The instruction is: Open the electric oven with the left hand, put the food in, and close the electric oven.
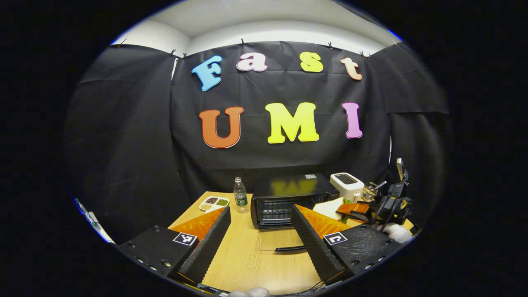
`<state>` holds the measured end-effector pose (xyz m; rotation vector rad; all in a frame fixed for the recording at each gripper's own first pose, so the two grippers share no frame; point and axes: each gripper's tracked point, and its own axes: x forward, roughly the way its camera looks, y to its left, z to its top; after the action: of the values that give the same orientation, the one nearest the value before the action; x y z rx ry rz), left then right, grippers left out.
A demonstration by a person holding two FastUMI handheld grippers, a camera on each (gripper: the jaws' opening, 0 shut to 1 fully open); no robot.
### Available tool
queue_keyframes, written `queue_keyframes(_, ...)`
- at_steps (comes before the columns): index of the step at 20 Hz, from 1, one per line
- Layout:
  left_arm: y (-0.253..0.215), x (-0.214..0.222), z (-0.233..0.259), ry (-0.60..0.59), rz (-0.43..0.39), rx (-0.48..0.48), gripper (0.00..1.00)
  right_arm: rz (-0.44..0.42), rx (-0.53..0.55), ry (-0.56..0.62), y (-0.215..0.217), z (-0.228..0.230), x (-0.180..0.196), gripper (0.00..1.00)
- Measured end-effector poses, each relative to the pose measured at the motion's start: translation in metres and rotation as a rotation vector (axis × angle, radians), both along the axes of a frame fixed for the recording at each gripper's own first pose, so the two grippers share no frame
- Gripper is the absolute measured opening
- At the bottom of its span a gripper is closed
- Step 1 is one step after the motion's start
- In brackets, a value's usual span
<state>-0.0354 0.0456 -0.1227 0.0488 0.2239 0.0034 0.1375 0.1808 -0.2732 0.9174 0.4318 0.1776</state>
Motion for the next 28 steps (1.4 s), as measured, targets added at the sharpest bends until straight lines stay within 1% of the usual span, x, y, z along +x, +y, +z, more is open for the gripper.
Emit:
queue_keyframes(3, 0.007, -0.006, -0.010, -0.002, -0.031, 0.034, 0.96, -0.059, 0.039, -0.004, 0.036, -0.018, 0.021, 0.39)
queue_keyframes(7, 0.025, -0.011, -0.029, 0.047, -0.019, 0.044, 0.95, -0.113, 0.168, 0.024, 0.083, -0.034, 0.056, 0.40)
queue_keyframes(10, 0.040, -0.010, -0.035, 0.070, 0.001, 0.059, 0.96, -0.159, 0.184, 0.031, 0.098, -0.045, 0.082, 0.39)
queue_keyframes(13, 0.049, -0.003, -0.042, 0.087, 0.013, 0.069, 0.96, -0.203, 0.245, 0.055, 0.110, -0.055, 0.105, 0.40)
queue_keyframes(16, 0.054, 0.006, -0.046, 0.093, 0.016, 0.066, 0.96, -0.228, 0.245, 0.046, 0.114, -0.062, 0.133, 0.40)
queue_keyframes(19, 0.056, 0.014, -0.053, 0.109, 0.017, 0.065, 0.96, -0.243, 0.271, 0.050, 0.120, -0.069, 0.152, 0.40)
queue_keyframes(21, 0.058, 0.018, -0.058, 0.118, 0.019, 0.068, 0.96, -0.240, 0.259, 0.053, 0.126, -0.074, 0.164, 0.40)
queue_keyframes(23, 0.058, 0.020, -0.060, 0.130, 0.020, 0.057, 0.96, -0.258, 0.249, 0.060, 0.124, -0.080, 0.171, 0.40)
queue_keyframes(24, 0.059, 0.020, -0.060, 0.131, 0.024, 0.052, 0.96, -0.273, 0.206, 0.080, 0.118, -0.088, 0.170, 0.43)
queue_keyframes(25, 0.060, 0.020, -0.060, 0.133, 0.025, 0.046, 0.96, -0.281, 0.151, 0.087, 0.113, -0.093, 0.169, 0.49)
queue_keyframes(26, 0.061, 0.021, -0.060, 0.131, 0.028, 0.043, 0.96, -0.276, 0.099, 0.082, 0.111, -0.094, 0.169, 0.52)
queue_keyframes(27, 0.062, 0.022, -0.059, 0.127, 0.030, 0.043, 0.95, -0.277, 0.057, 0.080, 0.109, -0.091, 0.168, 0.45)
queue_keyframes(28, 0.065, 0.022, -0.060, 0.130, 0.035, 0.043, 0.96, -0.272, 0.015, 0.074, 0.104, -0.087, 0.168, 0.51)
